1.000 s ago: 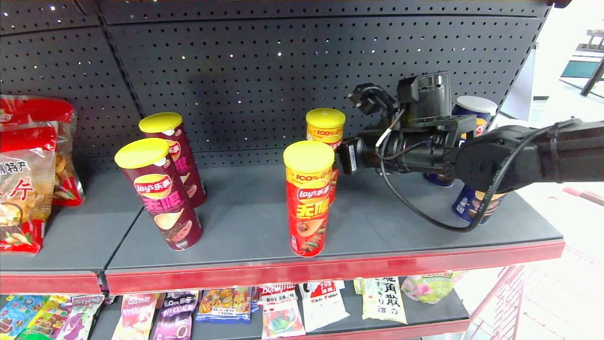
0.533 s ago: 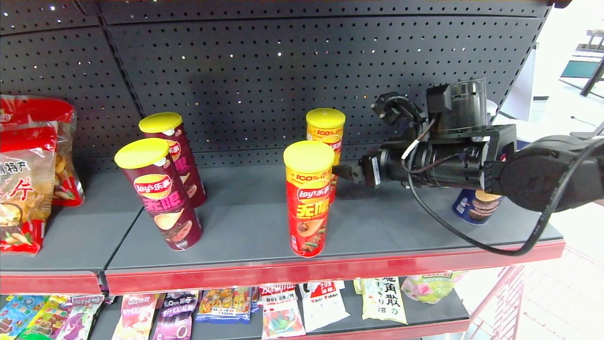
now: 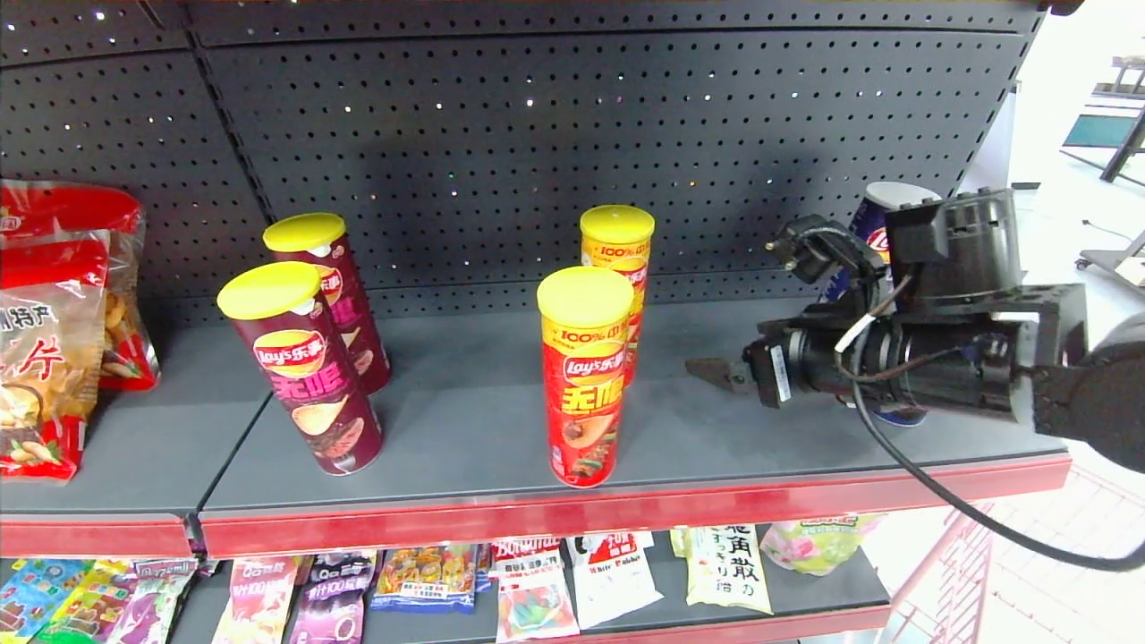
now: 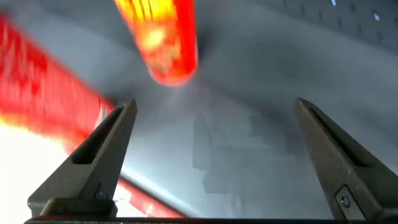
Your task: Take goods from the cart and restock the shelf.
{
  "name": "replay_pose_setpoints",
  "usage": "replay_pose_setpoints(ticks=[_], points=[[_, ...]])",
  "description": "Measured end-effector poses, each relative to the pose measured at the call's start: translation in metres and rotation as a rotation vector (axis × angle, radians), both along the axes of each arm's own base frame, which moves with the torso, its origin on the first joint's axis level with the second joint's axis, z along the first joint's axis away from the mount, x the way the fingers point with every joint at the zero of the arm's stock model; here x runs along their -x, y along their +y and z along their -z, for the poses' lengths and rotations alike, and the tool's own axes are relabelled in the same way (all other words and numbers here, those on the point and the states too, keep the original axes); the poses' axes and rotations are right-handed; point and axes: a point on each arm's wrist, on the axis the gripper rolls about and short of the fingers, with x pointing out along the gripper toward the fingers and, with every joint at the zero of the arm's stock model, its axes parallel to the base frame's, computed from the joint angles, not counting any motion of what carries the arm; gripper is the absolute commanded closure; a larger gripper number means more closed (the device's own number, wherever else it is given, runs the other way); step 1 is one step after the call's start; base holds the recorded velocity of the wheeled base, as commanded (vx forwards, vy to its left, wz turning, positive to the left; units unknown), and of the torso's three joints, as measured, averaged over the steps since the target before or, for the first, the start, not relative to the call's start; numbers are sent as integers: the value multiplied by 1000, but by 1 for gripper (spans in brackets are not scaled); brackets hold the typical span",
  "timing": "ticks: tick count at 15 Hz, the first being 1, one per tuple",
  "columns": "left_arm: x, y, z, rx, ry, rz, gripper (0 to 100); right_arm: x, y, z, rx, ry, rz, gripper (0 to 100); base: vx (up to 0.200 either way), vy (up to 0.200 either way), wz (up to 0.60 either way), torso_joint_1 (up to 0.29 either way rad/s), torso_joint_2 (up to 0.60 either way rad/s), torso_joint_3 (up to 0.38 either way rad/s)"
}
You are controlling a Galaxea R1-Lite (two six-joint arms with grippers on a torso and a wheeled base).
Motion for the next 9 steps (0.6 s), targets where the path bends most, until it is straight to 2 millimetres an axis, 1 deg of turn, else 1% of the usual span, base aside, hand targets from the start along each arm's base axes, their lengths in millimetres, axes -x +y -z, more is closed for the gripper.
replay_pose_setpoints(ticks=[2, 4, 7, 9], points=[[-1, -1, -1, -8, 16, 0, 0, 29, -10, 2, 10, 4, -8, 0, 0, 0, 0, 0, 0, 0], [-5, -2, -4, -21, 44, 1, 0, 65, -26, 4, 18, -6, -8, 0, 0, 0, 0, 0, 0, 0], [-18, -9, -22, -33, 100, 37, 0, 123, -63, 9, 7, -72, 42, 0, 0, 0, 0, 0, 0, 0], [-37, -19, -40, -25, 107, 67, 0, 157, -93, 18, -1, -134, 150, 0, 0, 0, 0, 0, 0, 0]])
